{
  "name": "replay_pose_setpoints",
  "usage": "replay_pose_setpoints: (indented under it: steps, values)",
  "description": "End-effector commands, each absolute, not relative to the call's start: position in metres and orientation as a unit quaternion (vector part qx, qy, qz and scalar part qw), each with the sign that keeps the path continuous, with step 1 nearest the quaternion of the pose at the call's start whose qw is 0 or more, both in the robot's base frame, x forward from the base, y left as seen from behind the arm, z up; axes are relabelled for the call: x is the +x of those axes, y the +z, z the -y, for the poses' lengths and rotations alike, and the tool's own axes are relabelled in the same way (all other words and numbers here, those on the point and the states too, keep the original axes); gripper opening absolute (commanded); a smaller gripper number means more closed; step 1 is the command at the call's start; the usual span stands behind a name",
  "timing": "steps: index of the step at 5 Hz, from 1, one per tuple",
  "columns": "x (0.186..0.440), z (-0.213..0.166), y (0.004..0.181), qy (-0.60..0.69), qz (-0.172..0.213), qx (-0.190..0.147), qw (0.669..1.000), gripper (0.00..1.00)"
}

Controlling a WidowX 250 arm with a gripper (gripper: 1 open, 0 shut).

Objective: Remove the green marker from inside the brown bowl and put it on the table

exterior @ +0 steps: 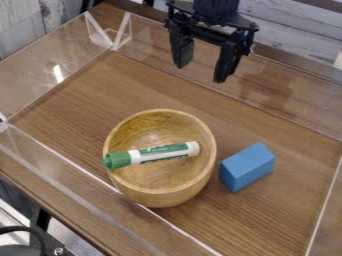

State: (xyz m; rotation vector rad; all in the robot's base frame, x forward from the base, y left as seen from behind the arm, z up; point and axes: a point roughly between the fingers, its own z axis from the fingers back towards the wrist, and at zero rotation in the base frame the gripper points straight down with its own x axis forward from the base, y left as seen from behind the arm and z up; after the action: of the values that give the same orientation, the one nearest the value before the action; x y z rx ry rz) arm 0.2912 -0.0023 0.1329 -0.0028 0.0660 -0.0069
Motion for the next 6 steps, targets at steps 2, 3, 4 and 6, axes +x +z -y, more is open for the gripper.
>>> replay_pose_setpoints:
  steps: [2, 3, 4, 6]
  values:
    - [0.273, -0.009, 0.119, -0.043, -0.029, 0.004, 0.999, 1.0]
    - [0.259, -0.015, 0.119, -0.1, -0.016, 0.005, 0.995, 1.0]
    - [0.251, -0.024, 0.114, -0.125, -0.008, 0.009, 0.992, 1.0]
    - [0.24, -0.031, 0.105, -0.128, 0.008, 0.012, 0.992, 1.0]
